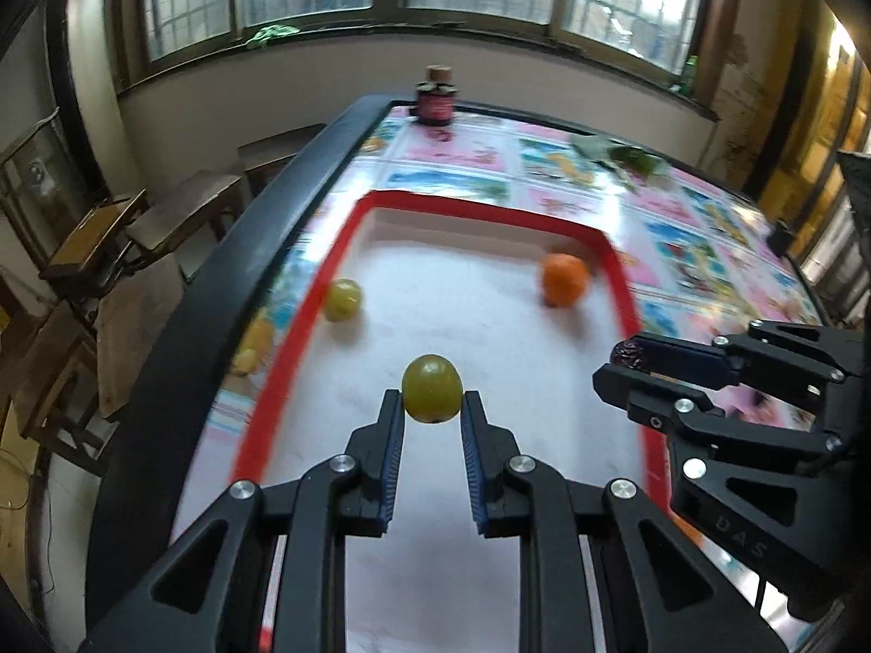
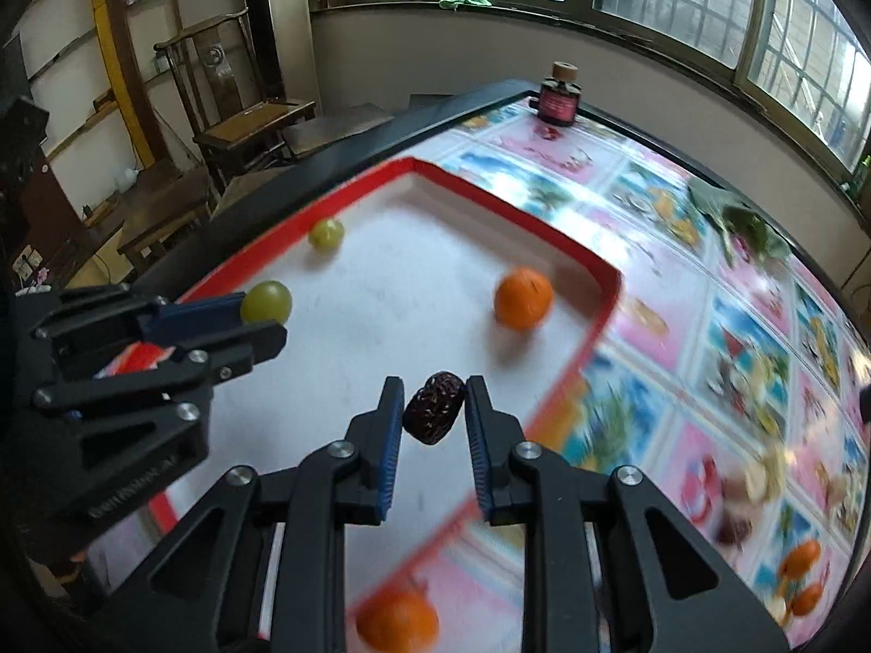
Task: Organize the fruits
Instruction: 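Carry the date and grape into the red tray and open both grippers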
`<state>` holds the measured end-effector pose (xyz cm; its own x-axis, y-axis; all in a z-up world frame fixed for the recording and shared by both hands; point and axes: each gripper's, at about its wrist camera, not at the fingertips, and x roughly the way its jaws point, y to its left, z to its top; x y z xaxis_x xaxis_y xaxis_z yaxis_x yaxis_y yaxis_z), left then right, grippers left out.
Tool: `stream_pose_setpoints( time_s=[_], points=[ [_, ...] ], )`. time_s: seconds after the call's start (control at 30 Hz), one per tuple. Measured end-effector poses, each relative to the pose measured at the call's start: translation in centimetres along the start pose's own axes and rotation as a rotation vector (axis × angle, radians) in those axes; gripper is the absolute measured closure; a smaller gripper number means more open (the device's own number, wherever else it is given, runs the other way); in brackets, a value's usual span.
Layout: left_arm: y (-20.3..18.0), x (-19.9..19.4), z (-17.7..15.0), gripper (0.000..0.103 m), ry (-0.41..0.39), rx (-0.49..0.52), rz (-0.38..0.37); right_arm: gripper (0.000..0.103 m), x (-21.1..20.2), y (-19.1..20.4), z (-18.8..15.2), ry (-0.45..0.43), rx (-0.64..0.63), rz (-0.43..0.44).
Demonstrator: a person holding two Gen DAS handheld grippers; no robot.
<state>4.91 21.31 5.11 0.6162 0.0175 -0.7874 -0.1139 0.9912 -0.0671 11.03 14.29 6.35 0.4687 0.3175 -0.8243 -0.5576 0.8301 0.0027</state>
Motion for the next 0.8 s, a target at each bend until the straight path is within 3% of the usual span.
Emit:
stream_pose_setpoints(
  time_s=[0.3,0.63,0.8],
  points=[
    [1.5,3.8,1.2,0.083,0.052,-0.023,0.017,0.078,5.1,0.0,2.0,0.053,0.02,0.0],
    [1.8,4.5,1.2,0.082,0.085,-0.024,0.022,0.078,5.8,-0.2,1.6,0.073,0.025,-0.024],
    [1.6,4.6,1.2,0.054,0.108,-0.03,0.042,0.078,5.5,-0.2,1.5,0.075,0.018,-0.057]
  ],
)
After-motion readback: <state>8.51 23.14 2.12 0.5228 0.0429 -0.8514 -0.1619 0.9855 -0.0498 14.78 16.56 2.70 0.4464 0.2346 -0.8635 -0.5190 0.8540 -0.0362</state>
